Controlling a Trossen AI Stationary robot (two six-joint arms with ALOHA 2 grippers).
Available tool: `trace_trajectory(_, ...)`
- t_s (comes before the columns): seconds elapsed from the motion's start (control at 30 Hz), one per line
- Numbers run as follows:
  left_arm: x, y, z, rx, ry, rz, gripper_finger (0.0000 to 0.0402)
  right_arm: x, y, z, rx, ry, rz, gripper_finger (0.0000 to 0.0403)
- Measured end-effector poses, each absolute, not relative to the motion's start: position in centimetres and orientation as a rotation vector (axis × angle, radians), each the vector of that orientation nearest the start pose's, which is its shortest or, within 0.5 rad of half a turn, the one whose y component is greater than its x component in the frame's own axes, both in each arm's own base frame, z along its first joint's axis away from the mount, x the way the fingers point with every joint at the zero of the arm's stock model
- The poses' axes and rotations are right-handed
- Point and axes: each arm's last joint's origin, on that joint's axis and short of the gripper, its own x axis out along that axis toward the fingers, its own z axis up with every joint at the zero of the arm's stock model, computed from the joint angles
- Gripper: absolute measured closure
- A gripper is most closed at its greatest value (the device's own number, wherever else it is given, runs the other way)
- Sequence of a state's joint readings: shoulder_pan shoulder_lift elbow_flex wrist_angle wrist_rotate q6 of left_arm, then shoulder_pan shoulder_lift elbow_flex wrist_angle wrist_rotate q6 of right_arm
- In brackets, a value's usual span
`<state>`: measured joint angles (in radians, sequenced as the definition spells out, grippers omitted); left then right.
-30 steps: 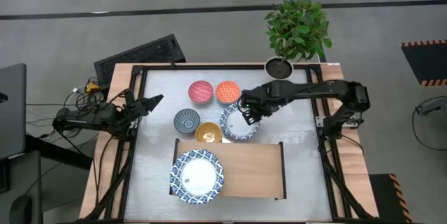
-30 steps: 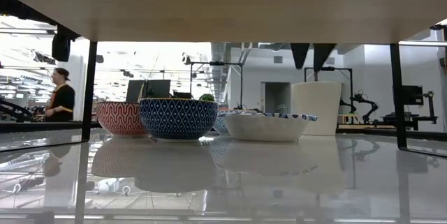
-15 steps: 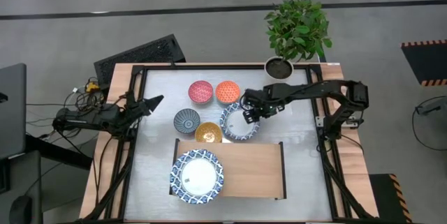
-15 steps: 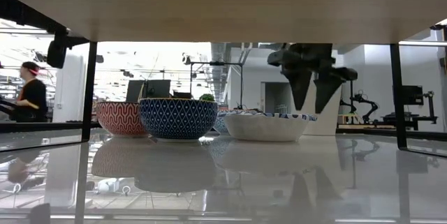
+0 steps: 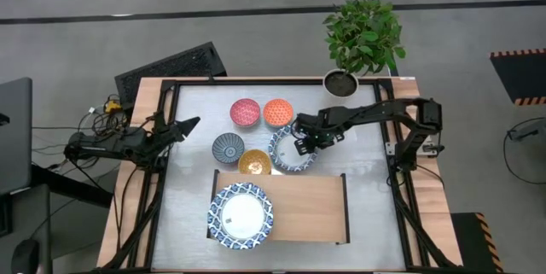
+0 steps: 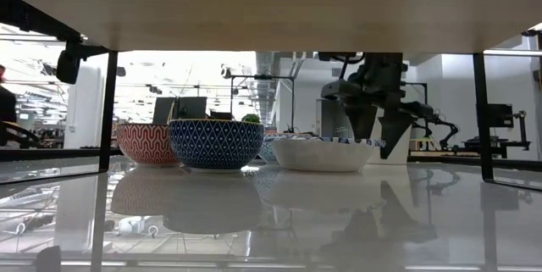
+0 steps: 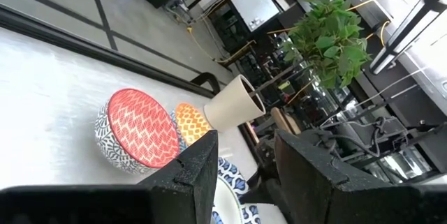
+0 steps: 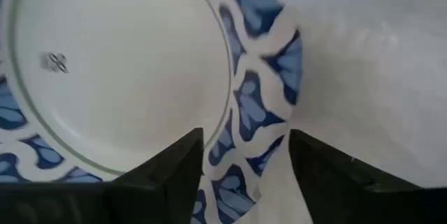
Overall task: Place and stack bowls onto a shelf
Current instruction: Stack the white patterned bowl on top of the other white patterned bowls on the shelf
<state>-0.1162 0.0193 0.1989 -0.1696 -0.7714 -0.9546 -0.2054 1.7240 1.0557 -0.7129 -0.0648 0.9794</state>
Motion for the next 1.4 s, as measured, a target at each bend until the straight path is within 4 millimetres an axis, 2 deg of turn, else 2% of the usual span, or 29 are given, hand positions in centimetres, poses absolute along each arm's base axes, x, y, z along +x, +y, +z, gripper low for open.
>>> trace_trajectory(0.1, 7.7, 1.1, 21.2, -0.924, -0.318, 0.595, 0.0273, 30.3, -6.1, 16.0, 1.021, 1.227, -0.789, 0.0224)
trace_trajectory(0.33, 7.7, 1.1, 21.2, -0.948, -0.327, 0.591, 0.0273, 30.3, -6.2, 16.6, 1.051, 1.193, -0.797, 0.0381)
trace_trajectory(0.5, 7.7, 1.1, 21.2, -0.950, -0.324, 0.585, 0.0273, 29.9, -6.2, 17.7, 1.078, 1.158, -0.811, 0.0375)
trace_trajectory(0.7, 7.7, 1.1, 21.2, -0.952, -0.313, 0.565, 0.0273, 29.0, -6.1, 20.0, 1.089, 1.088, -0.792, 0.0383)
trace_trajectory(1.0, 7.7, 1.0, 21.2, -0.952, -0.308, 0.559, 0.0273, 27.6, -6.3, 27.3, 1.058, 0.818, -0.776, 0.0383)
trace_trajectory(1.2, 7.7, 1.0, 21.2, -0.961, -0.311, 0.557, 0.0273, 28.8, -5.0, 33.0, 1.011, 0.576, -0.553, 0.0383)
trace_trajectory(1.4, 7.7, 1.0, 21.2, -0.962, -0.311, 0.557, 0.0273, 31.5, -1.7, 37.9, 0.972, 0.400, -0.189, 0.0382)
